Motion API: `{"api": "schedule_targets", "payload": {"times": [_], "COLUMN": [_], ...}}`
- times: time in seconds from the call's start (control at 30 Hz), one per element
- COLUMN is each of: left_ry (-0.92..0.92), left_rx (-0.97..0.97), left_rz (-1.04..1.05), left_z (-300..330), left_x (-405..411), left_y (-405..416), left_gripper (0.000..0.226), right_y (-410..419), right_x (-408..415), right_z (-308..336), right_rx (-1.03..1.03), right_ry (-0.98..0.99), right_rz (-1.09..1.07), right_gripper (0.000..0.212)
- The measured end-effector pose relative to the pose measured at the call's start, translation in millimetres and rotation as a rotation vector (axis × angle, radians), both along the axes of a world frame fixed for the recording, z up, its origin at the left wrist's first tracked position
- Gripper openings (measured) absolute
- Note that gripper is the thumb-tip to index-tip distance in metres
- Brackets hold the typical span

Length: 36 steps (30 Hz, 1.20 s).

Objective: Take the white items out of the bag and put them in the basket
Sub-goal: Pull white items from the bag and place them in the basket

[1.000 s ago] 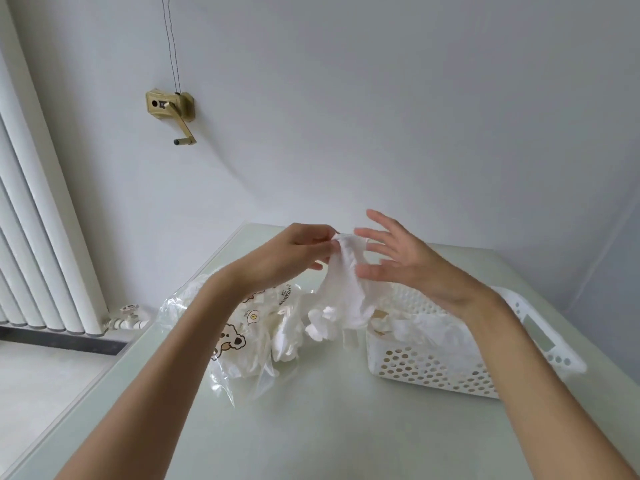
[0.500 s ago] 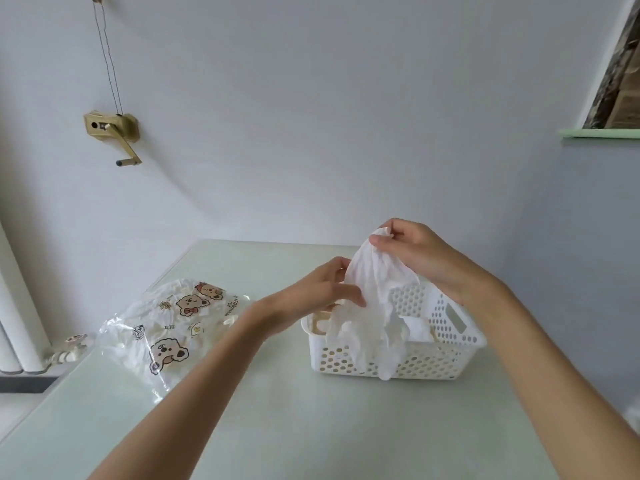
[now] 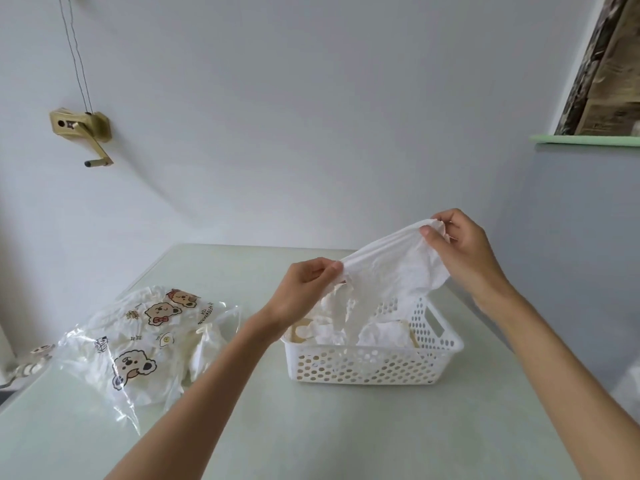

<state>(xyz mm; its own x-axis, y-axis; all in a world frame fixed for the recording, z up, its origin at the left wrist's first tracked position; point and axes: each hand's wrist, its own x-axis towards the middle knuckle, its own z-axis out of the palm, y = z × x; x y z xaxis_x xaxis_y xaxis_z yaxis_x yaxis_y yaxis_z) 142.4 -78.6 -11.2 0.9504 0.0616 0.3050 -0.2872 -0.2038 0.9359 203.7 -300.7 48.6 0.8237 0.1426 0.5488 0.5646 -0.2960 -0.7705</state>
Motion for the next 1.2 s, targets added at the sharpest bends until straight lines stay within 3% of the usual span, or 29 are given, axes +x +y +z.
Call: {"api": "schedule_targets", "payload": {"times": [0.07, 0.2, 0.3, 0.37, 0.5, 0.57, 0.67, 0.8, 0.97, 1.2], "left_ry": [0.001, 0.087, 0.052, -0.082, -0.3, -0.385, -0.491, -0.574, -0.552, -0.362], "left_rx": [-0.029, -0.312, -0.294, -0.188, 0.397, 0.564, 0.682, 0.67, 0.58, 0.649], "left_rz": [0.049, 0.272, 0.459, 0.512, 0.547, 0.577, 0.613, 0.615, 0.658, 0.713], "left_z": [1, 9, 13, 12, 9, 13, 21, 27, 12, 10], "left_x": [5, 16, 23, 26, 35, 40, 45, 57, 62, 30], "left_y": [-10, -43, -57, -57, -38, -28, -17, -7, 2, 30], "left_gripper": [0.026, 0.022, 0.023, 0.024, 0.027, 0.029, 0.033, 0.034, 0.036, 0.031], "right_y": [15, 48, 55, 53, 39, 32, 22, 5, 3, 36], "right_x": [-1, -8, -11, -11, -9, -5, 4, 16, 22, -4], "right_z": [-11, -25, -29, -29, -26, -28, -31, -28, -33, -45], "right_rx": [0.126, 0.329, 0.327, 0.292, 0.245, 0.188, 0.083, -0.202, -0.165, 0.062], "right_ry": [-0.015, -0.121, -0.245, -0.317, -0.434, -0.464, -0.518, -0.669, -0.603, -0.277], "right_rz": [-0.086, -0.232, -0.282, -0.31, -0.366, -0.384, -0.452, -0.575, -0.462, -0.104], "right_gripper": [0.01, 0.005, 0.004, 0.005, 0.012, 0.013, 0.017, 0.011, 0.017, 0.01]}}
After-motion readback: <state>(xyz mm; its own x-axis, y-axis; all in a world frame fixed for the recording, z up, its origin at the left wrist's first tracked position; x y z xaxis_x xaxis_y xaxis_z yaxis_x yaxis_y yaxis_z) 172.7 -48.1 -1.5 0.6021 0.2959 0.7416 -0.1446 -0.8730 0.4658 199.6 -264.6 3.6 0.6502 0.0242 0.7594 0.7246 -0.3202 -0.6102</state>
